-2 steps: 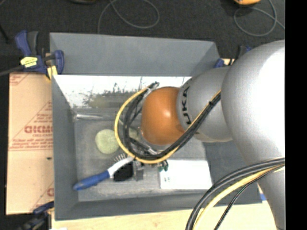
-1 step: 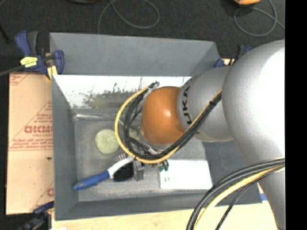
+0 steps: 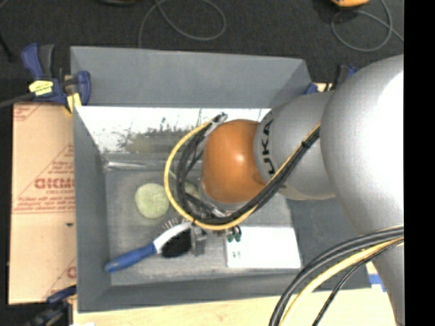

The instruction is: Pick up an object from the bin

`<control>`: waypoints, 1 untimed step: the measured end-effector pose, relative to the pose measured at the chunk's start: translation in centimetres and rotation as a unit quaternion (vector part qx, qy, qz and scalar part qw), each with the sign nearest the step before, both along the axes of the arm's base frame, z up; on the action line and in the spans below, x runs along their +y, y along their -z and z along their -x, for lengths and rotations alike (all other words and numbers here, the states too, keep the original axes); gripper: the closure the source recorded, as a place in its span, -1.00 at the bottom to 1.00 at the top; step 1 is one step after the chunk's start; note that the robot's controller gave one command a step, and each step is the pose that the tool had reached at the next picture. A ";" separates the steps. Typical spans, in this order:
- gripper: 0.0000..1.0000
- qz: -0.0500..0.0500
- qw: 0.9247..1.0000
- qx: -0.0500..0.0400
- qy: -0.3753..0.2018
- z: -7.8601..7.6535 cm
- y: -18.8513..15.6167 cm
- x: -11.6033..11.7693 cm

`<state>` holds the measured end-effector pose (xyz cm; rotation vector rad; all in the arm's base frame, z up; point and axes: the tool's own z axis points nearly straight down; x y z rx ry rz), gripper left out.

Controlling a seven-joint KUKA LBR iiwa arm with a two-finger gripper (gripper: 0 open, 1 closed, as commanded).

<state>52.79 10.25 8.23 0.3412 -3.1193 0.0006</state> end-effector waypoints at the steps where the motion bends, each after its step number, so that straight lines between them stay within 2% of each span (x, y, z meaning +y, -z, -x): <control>1: 1.00 0.000 1.000 0.001 0.000 0.0 -2.1 0.0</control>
Offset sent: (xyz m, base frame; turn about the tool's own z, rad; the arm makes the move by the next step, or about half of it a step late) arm 0.0000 0.0000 0.0249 0.0000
